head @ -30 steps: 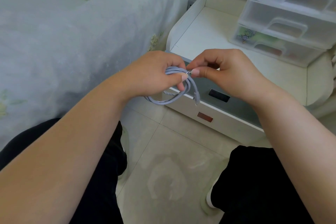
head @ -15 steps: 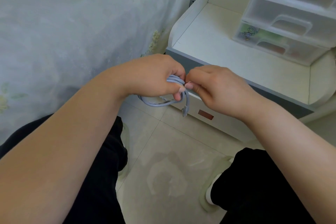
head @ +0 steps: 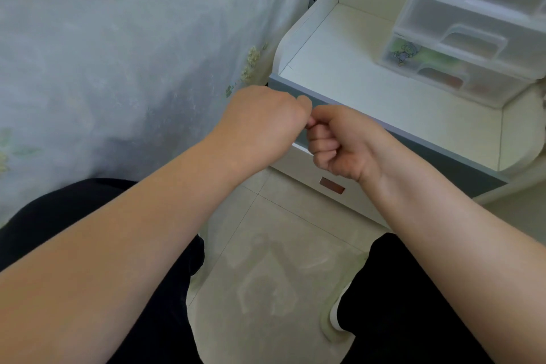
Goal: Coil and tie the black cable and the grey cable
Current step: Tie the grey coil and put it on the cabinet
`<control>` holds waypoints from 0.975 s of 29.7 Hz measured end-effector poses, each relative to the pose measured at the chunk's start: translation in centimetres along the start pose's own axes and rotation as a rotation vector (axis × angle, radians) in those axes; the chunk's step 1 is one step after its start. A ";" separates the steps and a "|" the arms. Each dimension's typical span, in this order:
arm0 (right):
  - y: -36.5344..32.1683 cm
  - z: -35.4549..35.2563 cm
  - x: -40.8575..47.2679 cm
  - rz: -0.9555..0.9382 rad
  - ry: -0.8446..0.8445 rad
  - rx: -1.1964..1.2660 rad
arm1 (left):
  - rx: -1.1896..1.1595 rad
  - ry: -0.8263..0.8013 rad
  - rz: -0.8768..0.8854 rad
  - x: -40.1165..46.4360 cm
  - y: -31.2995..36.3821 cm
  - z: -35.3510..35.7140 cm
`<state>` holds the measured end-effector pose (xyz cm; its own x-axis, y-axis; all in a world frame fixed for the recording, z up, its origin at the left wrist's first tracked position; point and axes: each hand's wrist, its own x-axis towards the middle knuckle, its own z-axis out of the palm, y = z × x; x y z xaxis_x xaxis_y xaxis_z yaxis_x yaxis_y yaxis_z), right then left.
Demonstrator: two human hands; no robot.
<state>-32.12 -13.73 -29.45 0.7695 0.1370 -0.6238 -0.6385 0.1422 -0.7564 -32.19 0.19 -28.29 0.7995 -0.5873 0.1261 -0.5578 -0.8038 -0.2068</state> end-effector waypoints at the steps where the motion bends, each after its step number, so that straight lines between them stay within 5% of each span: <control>1: -0.2 -0.2 0.1 0.005 -0.014 0.049 | 0.012 0.007 -0.001 0.0 0.0 -0.3; 4: -0.7 -0.4 -0.1 -0.135 0.013 -0.118 | -0.102 0.078 -0.080 0.5 -0.3 0.2; 10: -0.4 -1.9 -1.2 -0.854 0.322 -1.182 | -0.462 0.041 -0.191 0.9 -2.4 -0.4; 16: 0.2 -3.0 0.3 -1.262 0.421 -1.497 | -0.560 -0.119 -0.152 1.0 -2.3 -0.2; 20: 0.9 -2.9 0.5 -1.276 0.336 -1.517 | -0.627 -0.177 -0.148 0.6 -2.3 -0.3; 24: 1.5 -2.2 0.9 -1.152 0.274 -1.537 | -0.440 -0.117 -0.142 0.5 -1.3 0.5; 29: 1.8 -1.3 1.0 -0.805 0.223 -1.132 | -0.250 -0.017 -0.150 0.7 -0.4 1.1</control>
<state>-32.49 -14.60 -31.64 0.9677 0.2254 0.1129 0.2475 -0.7640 -0.5958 -31.16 0.21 -29.22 0.8797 -0.4600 0.1202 -0.4689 -0.8813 0.0591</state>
